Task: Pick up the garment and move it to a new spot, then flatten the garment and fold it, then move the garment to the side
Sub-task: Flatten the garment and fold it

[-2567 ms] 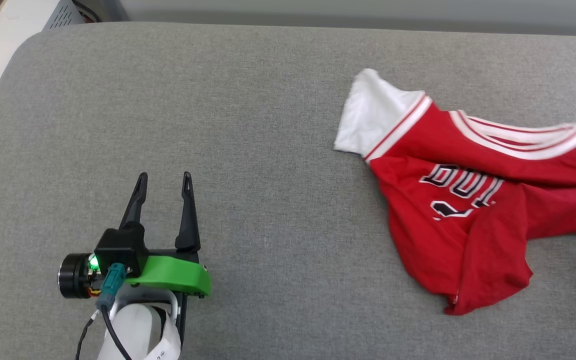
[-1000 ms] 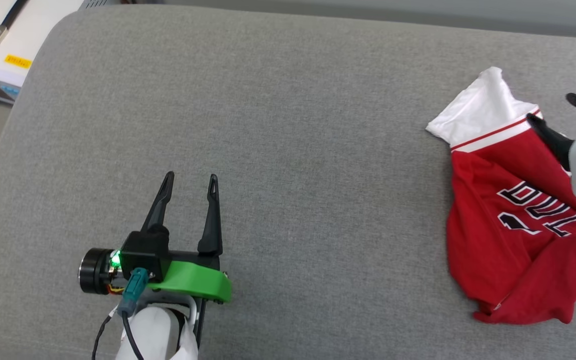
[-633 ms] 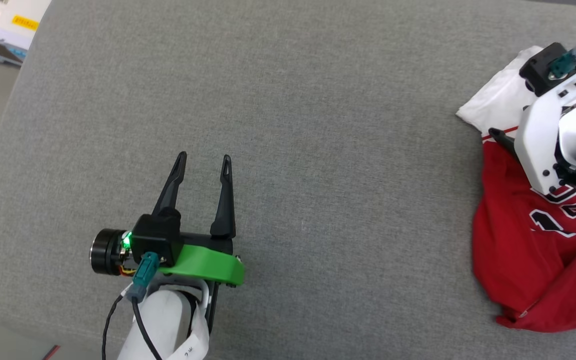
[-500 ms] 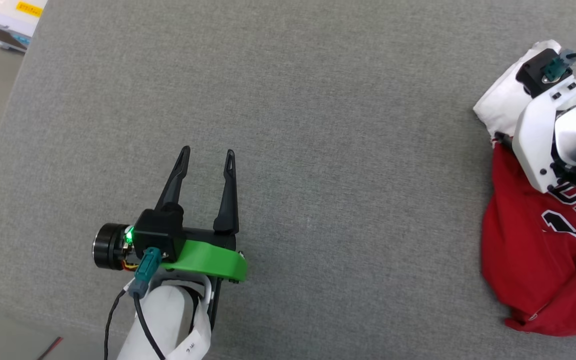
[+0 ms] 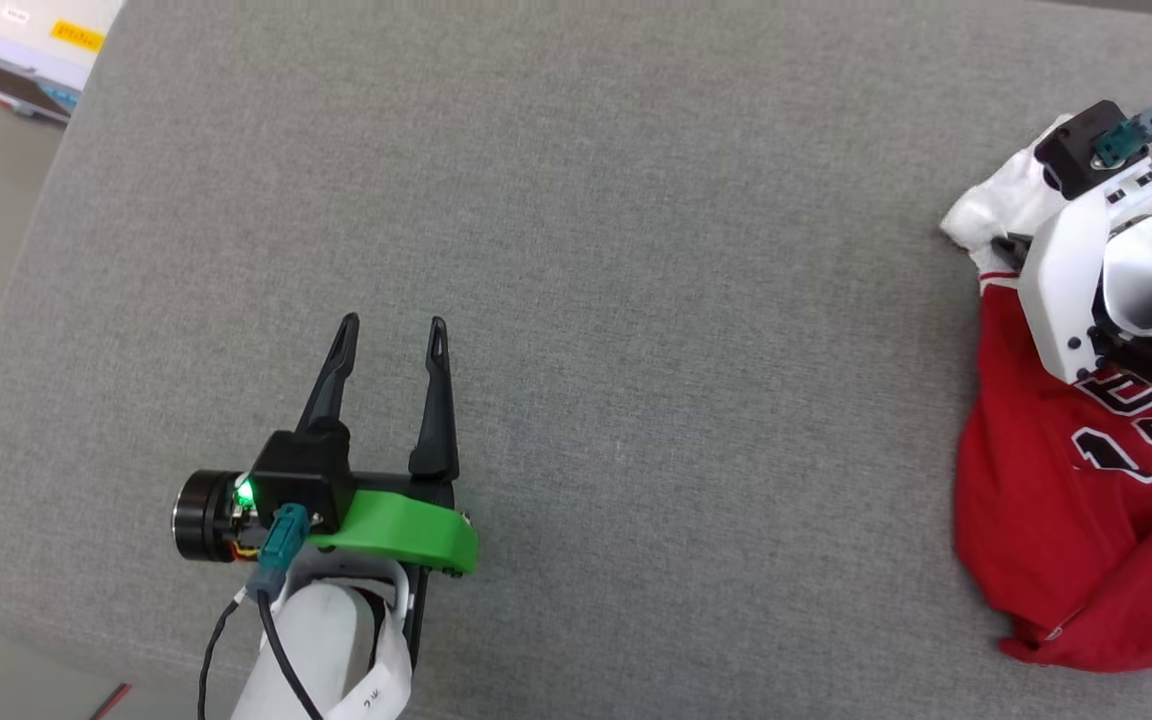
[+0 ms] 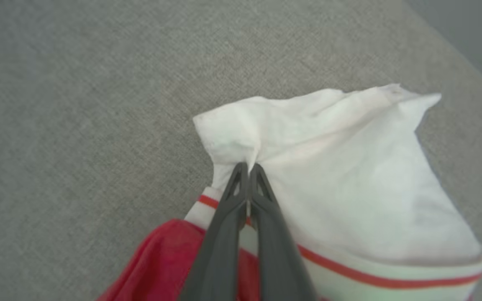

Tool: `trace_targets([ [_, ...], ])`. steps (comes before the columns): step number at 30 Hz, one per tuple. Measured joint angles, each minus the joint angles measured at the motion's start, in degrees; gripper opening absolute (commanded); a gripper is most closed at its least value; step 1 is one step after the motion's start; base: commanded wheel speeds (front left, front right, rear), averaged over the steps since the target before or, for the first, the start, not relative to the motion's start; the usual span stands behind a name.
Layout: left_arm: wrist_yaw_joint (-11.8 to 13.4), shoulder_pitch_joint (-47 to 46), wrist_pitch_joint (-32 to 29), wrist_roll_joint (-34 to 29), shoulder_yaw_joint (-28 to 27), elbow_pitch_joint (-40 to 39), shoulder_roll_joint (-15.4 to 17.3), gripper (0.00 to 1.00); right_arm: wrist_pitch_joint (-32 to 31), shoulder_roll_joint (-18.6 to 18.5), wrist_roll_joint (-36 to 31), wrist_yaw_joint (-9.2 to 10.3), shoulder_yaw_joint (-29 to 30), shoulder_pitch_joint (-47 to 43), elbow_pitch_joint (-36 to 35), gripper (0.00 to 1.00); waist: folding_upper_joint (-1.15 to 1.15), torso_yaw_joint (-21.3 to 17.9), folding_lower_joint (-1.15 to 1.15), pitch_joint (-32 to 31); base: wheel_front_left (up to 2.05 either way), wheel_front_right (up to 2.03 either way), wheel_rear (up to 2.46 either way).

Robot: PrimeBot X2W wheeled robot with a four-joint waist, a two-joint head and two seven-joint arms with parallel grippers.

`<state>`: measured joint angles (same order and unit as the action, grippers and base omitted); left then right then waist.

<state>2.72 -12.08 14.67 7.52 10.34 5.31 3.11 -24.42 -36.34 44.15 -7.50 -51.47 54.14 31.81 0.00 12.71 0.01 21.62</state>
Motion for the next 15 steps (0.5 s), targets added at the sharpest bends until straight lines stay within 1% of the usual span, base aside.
trace_targets([
  [3,-0.12,0.84,0.00,-0.20,-0.03,0.07,0.00,1.00,5.98,0.32,0.26,-0.01,0.79,0.05,0.14,0.00,0.00,-0.53,0.00,-1.74,0.00,0.00,0.00],
  [6,-0.47,1.49,0.00,-0.47,0.03,0.10,-0.01,1.00,9.65,0.58,0.25,-0.01,1.29,0.26,-0.27,0.00,0.00,-0.88,0.00,-3.31,0.00,0.00,0.00],
  [15,-0.46,3.33,0.00,-0.49,-0.24,-0.32,-0.01,1.00,16.40,2.16,-0.62,-0.01,3.86,2.44,-2.93,0.00,0.00,-0.27,-0.01,-6.38,0.00,0.00,0.00],
])
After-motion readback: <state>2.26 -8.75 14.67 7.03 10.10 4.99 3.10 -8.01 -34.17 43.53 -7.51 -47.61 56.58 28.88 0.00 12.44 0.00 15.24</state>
